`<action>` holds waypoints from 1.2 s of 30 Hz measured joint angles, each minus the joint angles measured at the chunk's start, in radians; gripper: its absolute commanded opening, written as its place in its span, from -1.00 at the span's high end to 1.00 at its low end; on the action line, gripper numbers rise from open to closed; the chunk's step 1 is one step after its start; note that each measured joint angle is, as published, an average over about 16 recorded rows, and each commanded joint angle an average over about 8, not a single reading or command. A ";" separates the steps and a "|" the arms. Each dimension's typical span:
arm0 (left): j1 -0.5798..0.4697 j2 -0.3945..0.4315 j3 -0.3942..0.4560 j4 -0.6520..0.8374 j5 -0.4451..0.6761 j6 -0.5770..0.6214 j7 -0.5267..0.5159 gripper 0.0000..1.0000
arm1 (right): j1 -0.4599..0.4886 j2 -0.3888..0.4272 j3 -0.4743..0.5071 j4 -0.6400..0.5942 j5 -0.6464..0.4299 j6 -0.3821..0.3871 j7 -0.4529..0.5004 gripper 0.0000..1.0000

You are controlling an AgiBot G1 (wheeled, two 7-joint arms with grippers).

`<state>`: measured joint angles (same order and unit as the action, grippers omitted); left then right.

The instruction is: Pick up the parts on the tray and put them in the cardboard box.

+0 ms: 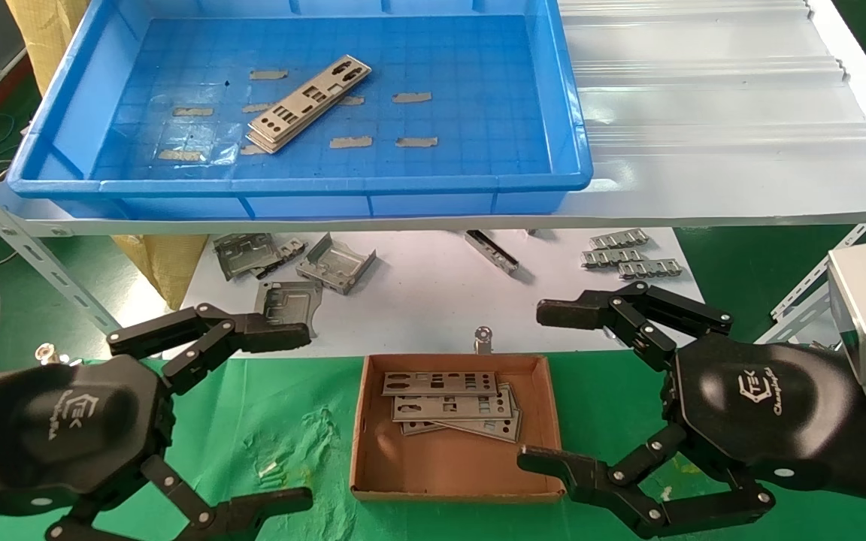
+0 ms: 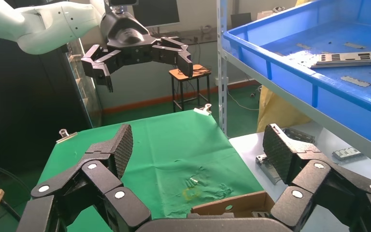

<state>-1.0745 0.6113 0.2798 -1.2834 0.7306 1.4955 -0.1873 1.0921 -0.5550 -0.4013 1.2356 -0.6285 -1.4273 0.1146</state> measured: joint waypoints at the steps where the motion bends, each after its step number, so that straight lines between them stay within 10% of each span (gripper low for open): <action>1: 0.000 0.000 0.000 0.000 0.000 0.000 0.000 -1.00 | 0.000 0.000 0.000 0.000 0.000 0.000 0.000 -1.00; 36: 0.000 0.000 0.000 0.000 0.000 0.000 0.000 -1.00 | 0.000 0.000 0.000 0.000 0.000 0.000 0.000 -1.00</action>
<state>-1.0745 0.6113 0.2798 -1.2834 0.7306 1.4955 -0.1873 1.0921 -0.5550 -0.4014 1.2356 -0.6285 -1.4273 0.1146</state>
